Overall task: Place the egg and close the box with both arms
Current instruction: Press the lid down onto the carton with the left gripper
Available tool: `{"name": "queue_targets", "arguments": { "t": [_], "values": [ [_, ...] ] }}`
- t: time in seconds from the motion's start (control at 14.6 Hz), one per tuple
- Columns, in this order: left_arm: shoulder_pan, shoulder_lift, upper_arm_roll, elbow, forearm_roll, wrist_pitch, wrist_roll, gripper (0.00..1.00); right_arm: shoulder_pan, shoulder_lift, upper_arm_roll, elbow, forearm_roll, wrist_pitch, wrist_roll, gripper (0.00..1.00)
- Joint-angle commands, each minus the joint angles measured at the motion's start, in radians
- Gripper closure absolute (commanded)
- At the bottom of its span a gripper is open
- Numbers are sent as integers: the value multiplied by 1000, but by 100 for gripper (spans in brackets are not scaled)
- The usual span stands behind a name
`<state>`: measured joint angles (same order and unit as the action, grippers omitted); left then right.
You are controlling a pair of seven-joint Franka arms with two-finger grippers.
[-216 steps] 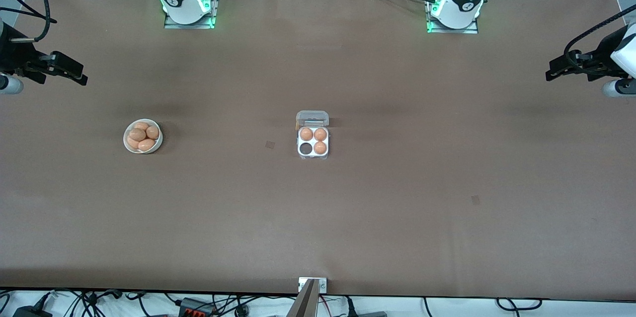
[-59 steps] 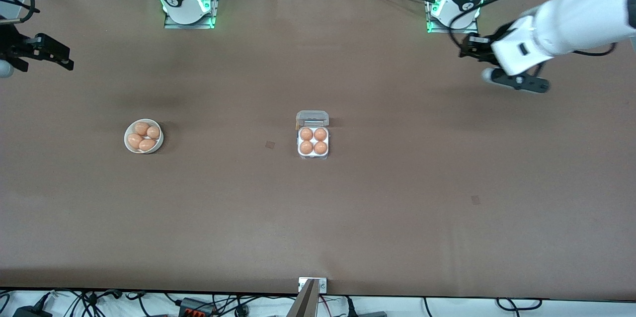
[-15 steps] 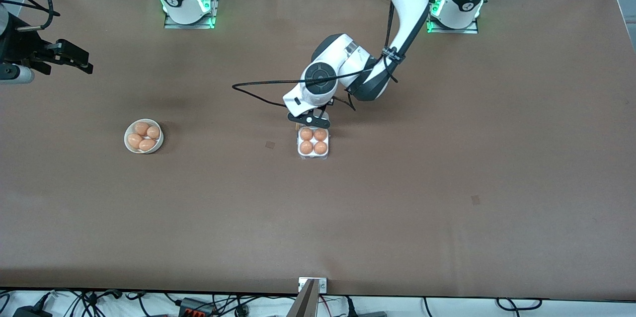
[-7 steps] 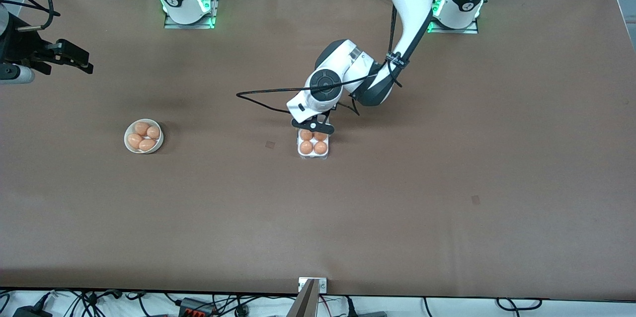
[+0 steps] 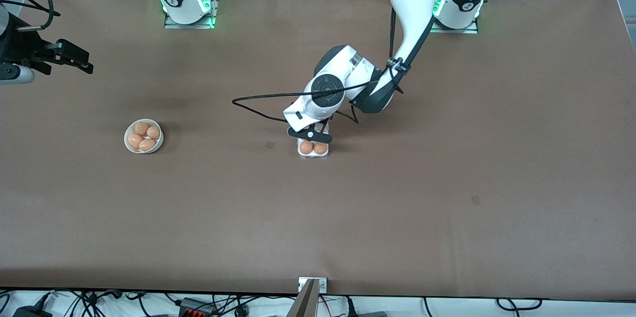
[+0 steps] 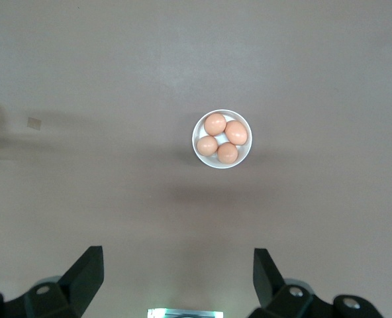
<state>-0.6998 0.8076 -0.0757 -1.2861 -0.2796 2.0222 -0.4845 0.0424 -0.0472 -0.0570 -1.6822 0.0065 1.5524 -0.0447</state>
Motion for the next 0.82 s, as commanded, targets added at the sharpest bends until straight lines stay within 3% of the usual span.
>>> {"name": "queue_targets", "arguments": {
  "t": [0.0,0.34,0.75],
  "values": [
    [8,21,1,45,-15,-8,15,99,-2,-8,5,-4,15,-6,11,0],
    [34,2,1,64,-9,-20,14,97,-4,-8,5,-4,15,-8,11,0],
    [135,-83,1,59,-3,-183,18,69,-2,-8,5,-4,15,-9,11,0]
  ]
}}
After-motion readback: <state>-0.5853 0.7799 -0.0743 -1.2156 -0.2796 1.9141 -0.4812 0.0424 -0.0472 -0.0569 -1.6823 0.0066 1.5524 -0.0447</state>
